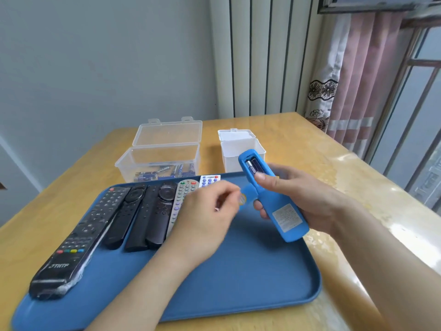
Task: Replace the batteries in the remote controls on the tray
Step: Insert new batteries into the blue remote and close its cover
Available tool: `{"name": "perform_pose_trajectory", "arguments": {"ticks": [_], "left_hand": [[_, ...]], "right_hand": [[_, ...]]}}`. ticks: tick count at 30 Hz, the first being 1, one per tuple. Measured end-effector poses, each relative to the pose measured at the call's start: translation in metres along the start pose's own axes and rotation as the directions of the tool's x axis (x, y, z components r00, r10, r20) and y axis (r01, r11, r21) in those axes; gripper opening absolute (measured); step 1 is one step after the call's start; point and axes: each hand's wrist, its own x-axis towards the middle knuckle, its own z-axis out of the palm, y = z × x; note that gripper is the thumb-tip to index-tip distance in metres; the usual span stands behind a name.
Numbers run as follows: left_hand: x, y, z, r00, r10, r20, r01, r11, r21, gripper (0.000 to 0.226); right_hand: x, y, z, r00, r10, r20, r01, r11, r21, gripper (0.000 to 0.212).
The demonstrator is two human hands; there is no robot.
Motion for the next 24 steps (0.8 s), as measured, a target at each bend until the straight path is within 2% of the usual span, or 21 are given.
{"name": "perform_pose_trajectory", "arguments": {"ticks": [1, 2, 3, 5, 7, 12, 16, 19, 22, 24], "left_hand": [[0.002, 0.002, -0.004, 0.99, -0.141, 0.007, 0.138, 0.96, -0.245, 0.014], [0.003, 0.004, -0.007, 0.971, -0.238, 0.032, 0.228, 0.87, -0.438, 0.012], [0.004, 0.006, -0.009, 0.953, -0.296, 0.063, 0.277, 0.771, -0.573, 0.01], [0.004, 0.01, -0.011, 0.935, -0.341, 0.102, 0.31, 0.637, -0.706, 0.008], [0.004, 0.01, -0.013, 0.931, -0.344, 0.121, 0.316, 0.597, -0.737, 0.006], [0.003, 0.007, -0.018, 0.922, -0.331, 0.2, 0.367, 0.585, -0.723, 0.015], [0.004, 0.001, -0.025, 0.952, -0.209, 0.224, 0.299, 0.787, -0.54, 0.042], [0.005, 0.002, -0.025, 0.972, -0.168, 0.162, 0.229, 0.813, -0.535, 0.046], [0.005, 0.006, -0.024, 0.984, -0.177, 0.032, 0.153, 0.727, -0.669, 0.039], [0.006, 0.007, -0.024, 0.981, -0.183, -0.06, 0.084, 0.689, -0.72, 0.037]], "right_hand": [[0.001, 0.0, 0.004, 0.998, -0.067, 0.008, 0.066, 0.998, 0.009, 0.037], [0.003, 0.001, 0.01, 0.991, -0.132, -0.009, 0.132, 0.991, 0.008, 0.035], [0.006, 0.001, 0.016, 0.982, -0.182, -0.042, 0.182, 0.983, 0.005, 0.033], [0.009, 0.0, 0.026, 0.966, -0.232, -0.11, 0.235, 0.972, 0.012, 0.031], [0.009, 0.0, 0.03, 0.963, -0.223, -0.153, 0.23, 0.973, 0.024, 0.03], [0.01, 0.001, 0.032, 0.958, -0.199, -0.207, 0.209, 0.978, 0.027, 0.024], [0.008, 0.001, 0.032, 0.968, -0.157, -0.193, 0.16, 0.987, -0.002, 0.021], [0.007, -0.001, 0.034, 0.979, -0.11, -0.169, 0.127, 0.988, 0.09, 0.016], [0.008, -0.003, 0.033, 0.984, -0.014, -0.177, 0.06, 0.965, 0.256, 0.042], [0.009, -0.002, 0.034, 0.99, -0.008, -0.138, 0.05, 0.952, 0.302, 0.052]]}}
